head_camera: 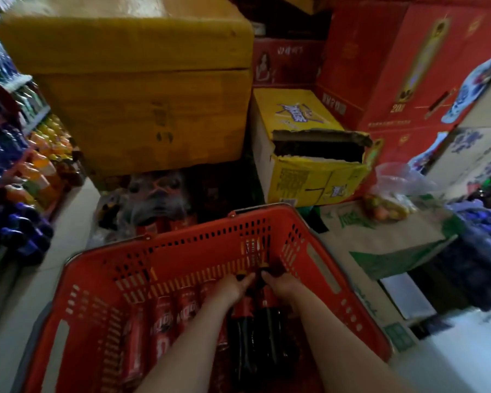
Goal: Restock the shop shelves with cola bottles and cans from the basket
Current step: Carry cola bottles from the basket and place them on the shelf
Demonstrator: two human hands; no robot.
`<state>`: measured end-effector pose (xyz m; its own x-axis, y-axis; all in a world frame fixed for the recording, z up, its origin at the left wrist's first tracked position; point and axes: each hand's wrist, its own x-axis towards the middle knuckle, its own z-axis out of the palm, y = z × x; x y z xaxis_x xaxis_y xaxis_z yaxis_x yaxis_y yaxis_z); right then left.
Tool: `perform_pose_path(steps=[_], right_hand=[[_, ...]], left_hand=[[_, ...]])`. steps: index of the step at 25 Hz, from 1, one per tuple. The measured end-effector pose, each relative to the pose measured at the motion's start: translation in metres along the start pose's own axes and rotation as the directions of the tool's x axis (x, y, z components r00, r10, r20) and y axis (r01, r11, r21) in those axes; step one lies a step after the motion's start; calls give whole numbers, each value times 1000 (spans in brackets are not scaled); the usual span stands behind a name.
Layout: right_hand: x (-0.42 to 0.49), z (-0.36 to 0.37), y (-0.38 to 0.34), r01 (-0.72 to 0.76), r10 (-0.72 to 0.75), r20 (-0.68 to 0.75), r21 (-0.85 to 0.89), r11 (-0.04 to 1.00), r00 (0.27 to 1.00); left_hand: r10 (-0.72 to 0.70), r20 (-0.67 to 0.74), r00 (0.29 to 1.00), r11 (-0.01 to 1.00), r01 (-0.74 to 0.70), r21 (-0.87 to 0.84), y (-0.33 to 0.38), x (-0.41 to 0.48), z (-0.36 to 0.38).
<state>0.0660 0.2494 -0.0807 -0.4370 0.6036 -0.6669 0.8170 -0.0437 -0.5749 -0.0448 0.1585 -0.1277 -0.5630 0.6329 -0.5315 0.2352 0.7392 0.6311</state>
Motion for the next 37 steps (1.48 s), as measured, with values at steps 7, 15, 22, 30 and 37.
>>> perform_pose_path(steps=[7, 15, 22, 30, 37], right_hand=[[12, 11, 34, -70, 65, 55, 101, 992, 996], [25, 4, 47, -265, 216, 184, 302, 916, 959], [1, -25, 31, -103, 20, 249, 327, 939, 968], [-37, -49, -4, 230, -370, 162, 544, 807, 915], [-71, -39, -50, 383, -590, 80, 689, 615, 804]], left_hand=[[-101, 79, 992, 983, 112, -148, 0, 23, 20], [-104, 389, 915, 814, 303, -496, -14, 14, 2], [181, 439, 880, 844, 91, -529, -26, -6, -34], [428, 115, 896, 642, -212, -737, 11, -59, -90], [456, -238, 857, 347, -418, -839, 34, -109, -124]])
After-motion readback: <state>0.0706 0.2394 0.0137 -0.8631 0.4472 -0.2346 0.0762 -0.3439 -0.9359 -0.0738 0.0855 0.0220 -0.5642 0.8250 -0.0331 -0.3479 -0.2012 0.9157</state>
